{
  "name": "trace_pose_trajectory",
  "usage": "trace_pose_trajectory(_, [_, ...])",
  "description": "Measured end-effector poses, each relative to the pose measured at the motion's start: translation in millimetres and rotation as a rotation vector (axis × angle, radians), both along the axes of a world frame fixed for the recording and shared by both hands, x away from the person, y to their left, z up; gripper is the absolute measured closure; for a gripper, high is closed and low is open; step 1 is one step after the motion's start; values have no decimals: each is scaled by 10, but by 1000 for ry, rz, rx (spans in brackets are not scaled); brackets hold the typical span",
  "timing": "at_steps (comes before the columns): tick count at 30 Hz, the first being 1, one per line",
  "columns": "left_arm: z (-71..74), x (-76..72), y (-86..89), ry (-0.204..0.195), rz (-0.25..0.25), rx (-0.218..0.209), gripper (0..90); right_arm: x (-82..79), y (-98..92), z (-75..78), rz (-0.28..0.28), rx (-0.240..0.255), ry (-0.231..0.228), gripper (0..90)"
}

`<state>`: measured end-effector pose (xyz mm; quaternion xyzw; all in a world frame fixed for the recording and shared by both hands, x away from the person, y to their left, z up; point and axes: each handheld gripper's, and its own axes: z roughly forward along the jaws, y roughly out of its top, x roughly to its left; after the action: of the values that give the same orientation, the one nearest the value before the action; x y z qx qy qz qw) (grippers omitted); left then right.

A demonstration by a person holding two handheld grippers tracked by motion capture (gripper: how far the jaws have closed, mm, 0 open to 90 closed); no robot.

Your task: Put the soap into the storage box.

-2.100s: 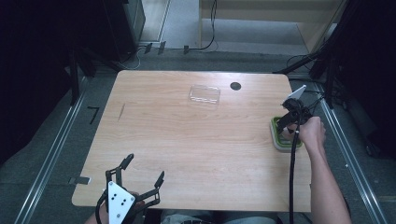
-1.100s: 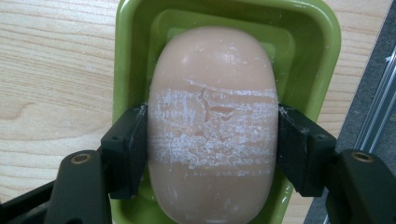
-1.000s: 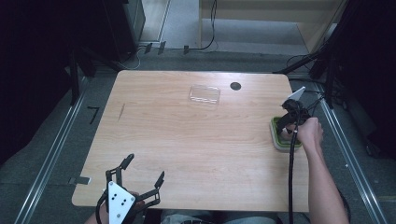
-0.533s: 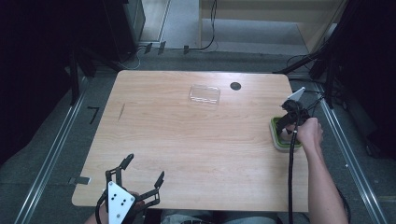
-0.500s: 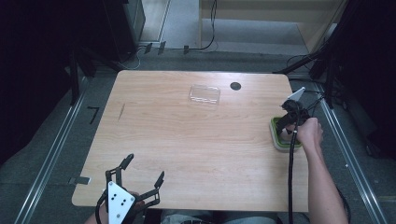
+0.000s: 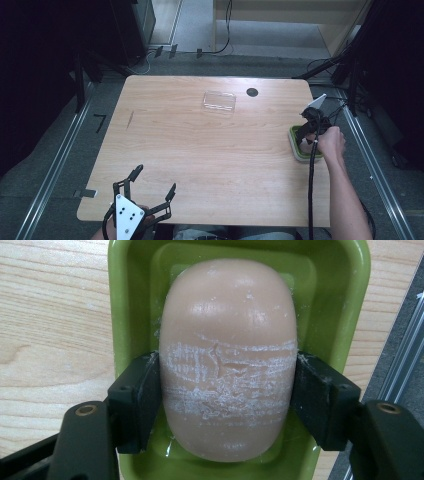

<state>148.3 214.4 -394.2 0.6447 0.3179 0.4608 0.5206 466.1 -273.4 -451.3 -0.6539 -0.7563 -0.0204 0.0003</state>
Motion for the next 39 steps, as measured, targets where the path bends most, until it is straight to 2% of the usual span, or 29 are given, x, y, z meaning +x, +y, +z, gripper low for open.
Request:
trace_pose_trajectory(5, [0,5,-3,0,2,0,99,-10,5,34,1,-5,-9,306])
trace_pose_trajectory(8, [0,4,-6,2,4,2,99,-40,4,95,13,-3,-24,230])
trace_pose_trajectory(9, [1,2,-6,2,4,4,99,-40,4,95,13,-3,-24,230])
trace_pose_trajectory(18, [-1,3,-4,2,6,6,99,-161,44,235,50,36,-52,142])
trace_pose_trajectory(28, [0,-17,7,-1,3,6,99,-340,157,337,119,55,-63,108])
trace_pose_trajectory(39, [0,-10,-4,-3,-3,7,99,-595,334,425,204,48,-73,109])
